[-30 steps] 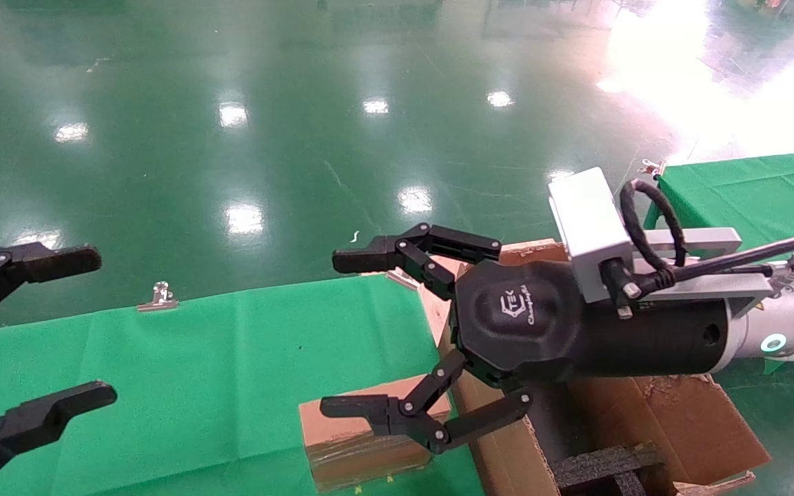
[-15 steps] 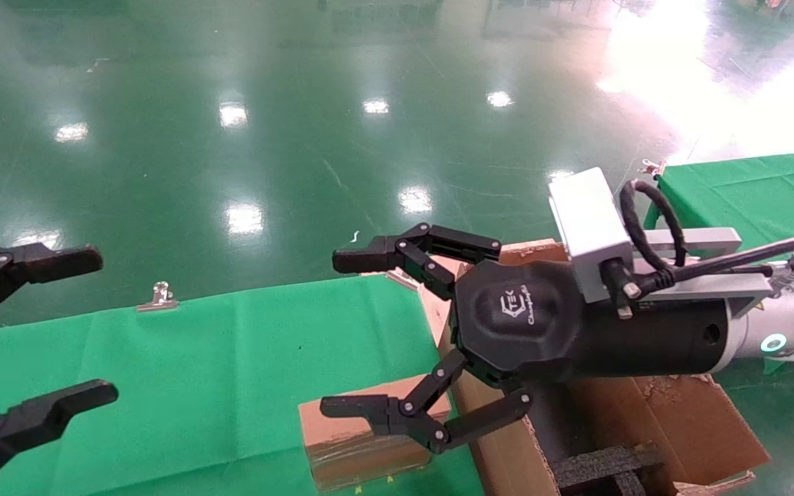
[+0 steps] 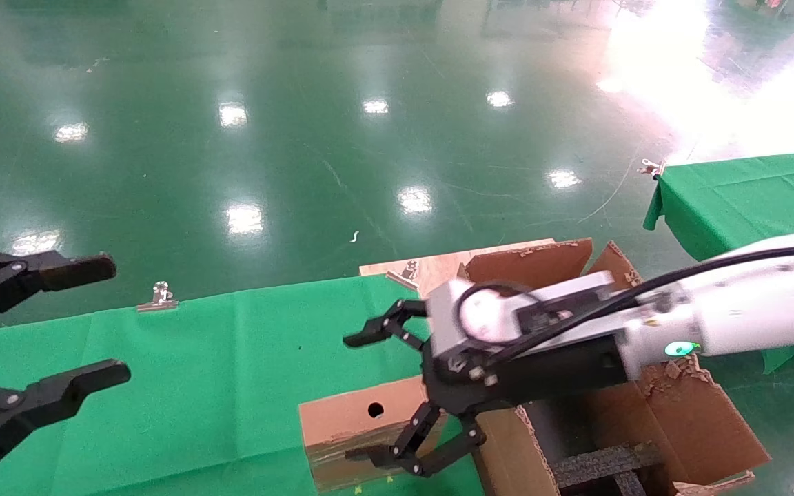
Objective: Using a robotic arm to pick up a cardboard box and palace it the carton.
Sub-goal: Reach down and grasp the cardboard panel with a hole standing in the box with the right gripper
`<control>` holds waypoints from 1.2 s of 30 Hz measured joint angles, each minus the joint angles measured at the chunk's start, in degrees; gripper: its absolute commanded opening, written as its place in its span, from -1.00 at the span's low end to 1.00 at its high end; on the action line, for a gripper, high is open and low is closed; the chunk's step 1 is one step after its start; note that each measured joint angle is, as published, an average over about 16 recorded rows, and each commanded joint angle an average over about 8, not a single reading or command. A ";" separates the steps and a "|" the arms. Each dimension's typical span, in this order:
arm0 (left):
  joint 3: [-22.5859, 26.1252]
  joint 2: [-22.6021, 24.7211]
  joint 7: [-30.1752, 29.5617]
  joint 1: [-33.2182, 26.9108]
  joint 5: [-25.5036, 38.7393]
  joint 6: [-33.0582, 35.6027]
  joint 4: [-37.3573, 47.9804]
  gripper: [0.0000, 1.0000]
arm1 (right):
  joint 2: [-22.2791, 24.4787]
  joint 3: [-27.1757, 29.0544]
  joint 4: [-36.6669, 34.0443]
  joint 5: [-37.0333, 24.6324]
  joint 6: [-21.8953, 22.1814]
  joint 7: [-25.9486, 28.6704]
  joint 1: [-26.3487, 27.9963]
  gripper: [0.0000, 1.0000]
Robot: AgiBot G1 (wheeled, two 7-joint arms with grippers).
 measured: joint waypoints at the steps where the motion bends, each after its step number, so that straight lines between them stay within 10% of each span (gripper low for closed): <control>1: 0.00 0.00 0.00 0.00 0.00 0.00 0.00 -1.00 | -0.61 -0.88 -0.01 -1.80 -0.14 0.17 0.80 1.00; 18: 0.00 0.00 0.00 0.00 0.00 0.00 0.00 -1.00 | -10.26 -13.29 -0.26 -24.44 -2.03 1.59 10.54 1.00; 25: 0.00 0.00 0.00 0.00 0.00 0.00 0.00 0.72 | -12.71 -16.94 -0.30 -29.17 -2.46 1.31 12.75 0.96; 26: 0.00 0.00 0.00 0.00 0.00 -0.01 0.00 0.97 | -12.98 -17.34 -0.34 -29.58 -2.49 1.26 12.98 0.84; 33: 0.00 -0.01 0.00 0.01 0.00 -0.01 0.01 1.00 | -14.01 -18.94 -0.67 -30.90 -2.63 1.02 13.82 -0.81; 36: 0.00 -0.01 0.00 0.01 0.00 -0.02 0.01 1.00 | -14.14 -19.16 -0.72 -31.07 -2.66 1.01 13.93 -1.00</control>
